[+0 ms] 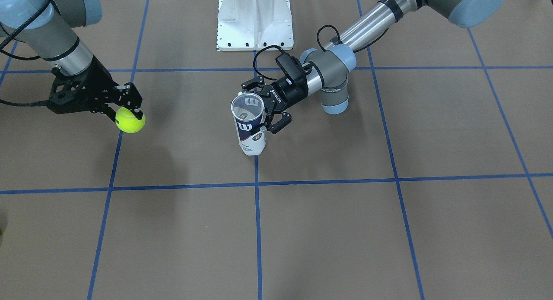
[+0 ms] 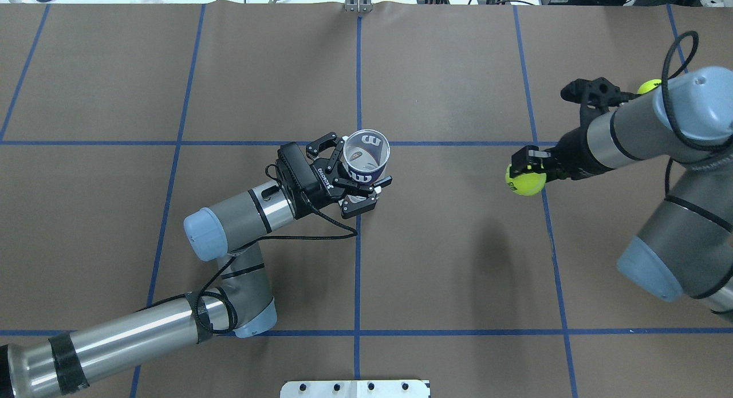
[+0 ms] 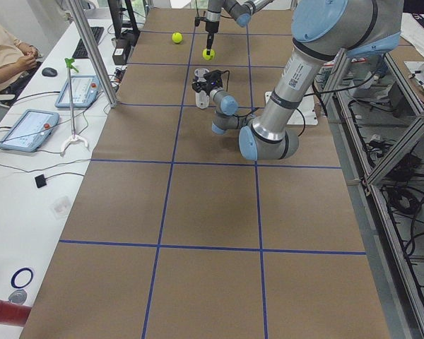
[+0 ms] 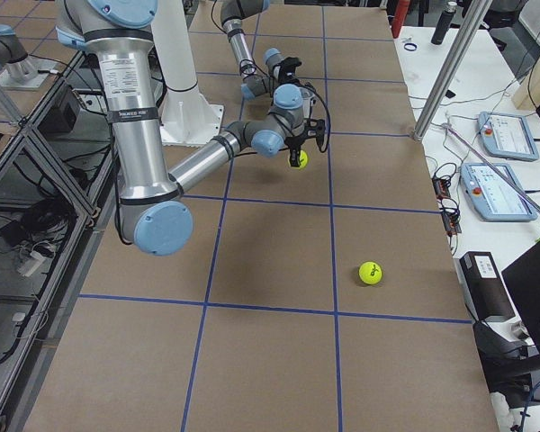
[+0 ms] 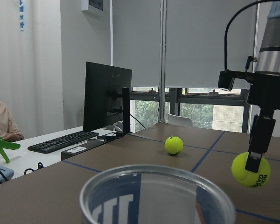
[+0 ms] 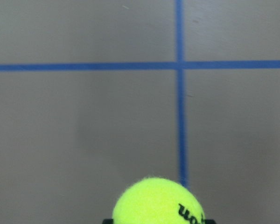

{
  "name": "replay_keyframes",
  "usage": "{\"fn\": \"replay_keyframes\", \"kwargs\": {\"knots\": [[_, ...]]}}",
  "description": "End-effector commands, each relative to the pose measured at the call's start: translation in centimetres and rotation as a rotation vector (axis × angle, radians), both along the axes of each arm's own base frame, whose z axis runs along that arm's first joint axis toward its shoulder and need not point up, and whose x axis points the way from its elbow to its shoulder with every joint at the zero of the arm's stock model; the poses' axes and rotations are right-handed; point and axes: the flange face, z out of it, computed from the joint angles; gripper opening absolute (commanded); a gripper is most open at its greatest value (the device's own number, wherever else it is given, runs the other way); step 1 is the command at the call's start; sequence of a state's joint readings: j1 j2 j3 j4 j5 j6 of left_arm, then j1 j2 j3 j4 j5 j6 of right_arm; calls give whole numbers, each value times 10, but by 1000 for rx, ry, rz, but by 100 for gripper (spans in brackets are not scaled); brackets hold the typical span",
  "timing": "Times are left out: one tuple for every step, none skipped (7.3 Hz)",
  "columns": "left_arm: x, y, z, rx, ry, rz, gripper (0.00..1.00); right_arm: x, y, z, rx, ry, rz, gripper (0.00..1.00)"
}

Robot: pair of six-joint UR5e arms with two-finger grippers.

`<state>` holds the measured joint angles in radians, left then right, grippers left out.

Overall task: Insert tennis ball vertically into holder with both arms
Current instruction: 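Grasp the ball and carry it above the can with the right gripper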

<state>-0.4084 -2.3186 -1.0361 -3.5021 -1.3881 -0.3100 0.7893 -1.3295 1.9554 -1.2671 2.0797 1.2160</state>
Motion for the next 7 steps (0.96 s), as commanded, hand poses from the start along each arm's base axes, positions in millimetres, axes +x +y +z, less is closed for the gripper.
{"fn": "replay_keyframes", "kwargs": {"knots": [[0,0,1,0,-1,0,99,-23,-13,-112,-93,-41,34,0],[0,0,1,-1,-1,-1,99,-16,-3,-150,-109,-43,27,0],[0,0,1,-1,-1,-1,99,-12,3,-181,-123,-42,16,0],[0,0,1,0,-1,0,99,-12,3,-212,-158,-45,35,0],[3,4,1,-1,-1,5,99,-13,3,-235,-183,-40,44,0],[3,4,1,-2,-2,5,99,-22,0,-252,-201,-21,42,0],[4,4,1,-2,-4,7,99,-34,-9,-269,-227,-15,57,0]]}}
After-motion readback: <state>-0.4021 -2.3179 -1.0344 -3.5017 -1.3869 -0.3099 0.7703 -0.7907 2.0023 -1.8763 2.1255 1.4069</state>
